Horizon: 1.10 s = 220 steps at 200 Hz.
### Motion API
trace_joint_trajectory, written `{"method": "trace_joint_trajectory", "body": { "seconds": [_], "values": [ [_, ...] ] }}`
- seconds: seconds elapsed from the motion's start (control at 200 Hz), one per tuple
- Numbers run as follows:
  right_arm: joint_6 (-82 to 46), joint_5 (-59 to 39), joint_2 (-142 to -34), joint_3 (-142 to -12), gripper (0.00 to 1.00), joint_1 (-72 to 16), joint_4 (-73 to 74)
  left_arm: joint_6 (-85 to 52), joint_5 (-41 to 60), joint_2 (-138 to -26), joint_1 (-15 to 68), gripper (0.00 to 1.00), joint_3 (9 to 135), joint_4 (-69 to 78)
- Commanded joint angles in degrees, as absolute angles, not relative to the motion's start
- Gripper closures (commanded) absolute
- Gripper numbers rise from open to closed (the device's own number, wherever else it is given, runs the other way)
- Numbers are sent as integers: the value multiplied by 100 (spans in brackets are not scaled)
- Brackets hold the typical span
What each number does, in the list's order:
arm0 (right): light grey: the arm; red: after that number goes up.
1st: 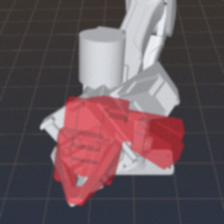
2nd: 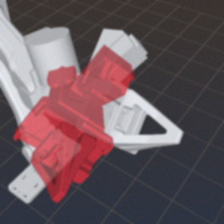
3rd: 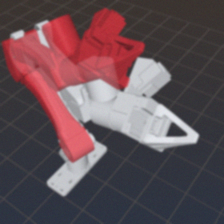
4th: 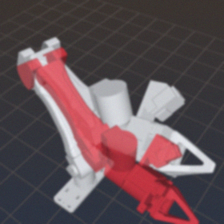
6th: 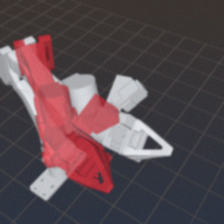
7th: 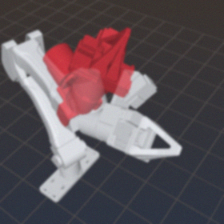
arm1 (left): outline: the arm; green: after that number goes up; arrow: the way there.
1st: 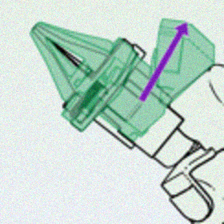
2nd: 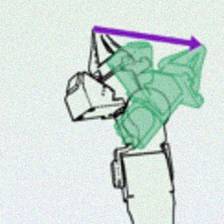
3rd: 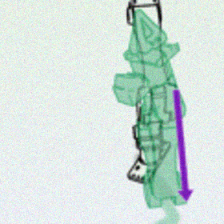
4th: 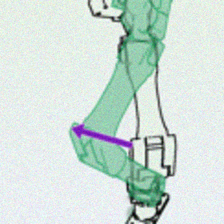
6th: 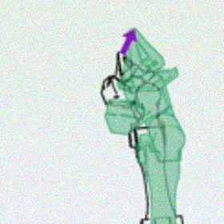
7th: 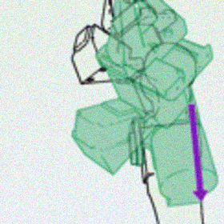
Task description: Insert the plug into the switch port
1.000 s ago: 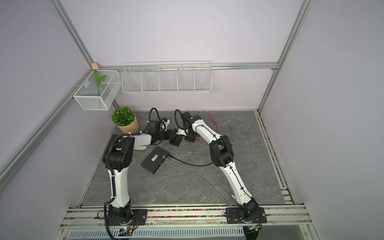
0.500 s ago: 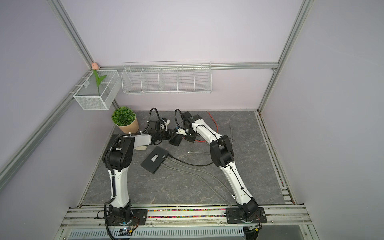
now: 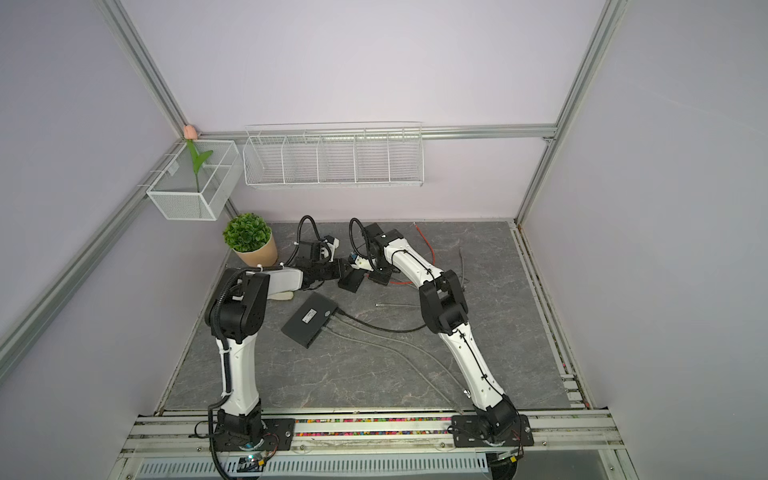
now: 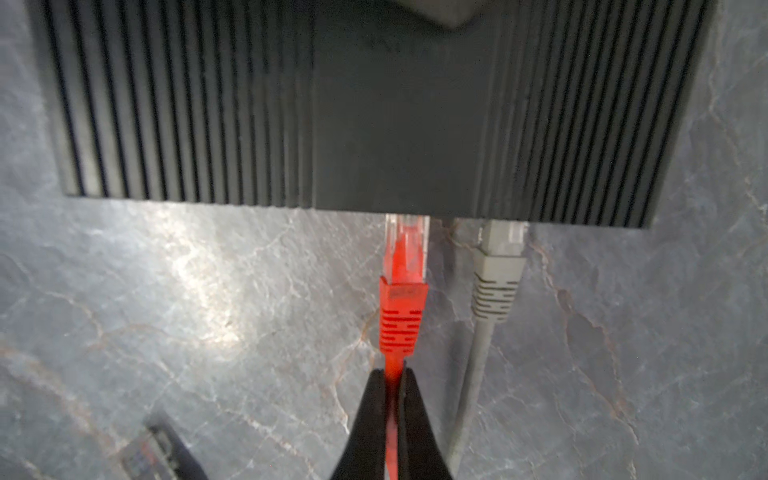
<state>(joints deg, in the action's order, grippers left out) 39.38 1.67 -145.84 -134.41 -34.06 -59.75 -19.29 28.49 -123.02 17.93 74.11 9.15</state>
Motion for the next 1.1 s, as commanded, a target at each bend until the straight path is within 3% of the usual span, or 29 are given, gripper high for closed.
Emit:
{"method": "trace_joint_trajectory", "body": {
  "seconds": [0.0, 0.655, 0.885, 1.095],
  "values": [
    [3937, -375, -14299, -13389, 93, -3605, -5738, -1967, 3090, -12466, 1951, 66, 7464, 932],
    [3546, -360, -13955, -12895, 93, -3763, -5020, -2038, 3076, -12428, 1991, 69, 7374, 1054],
    [3145, 581, -13793, -12557, 93, -3770, -4277, -2036, 3075, -12401, 1993, 69, 7356, 1045],
    [3034, 746, -13910, -12603, 93, -3751, -4176, -2039, 3085, -12393, 2004, 70, 7356, 1038]
  ]
}}
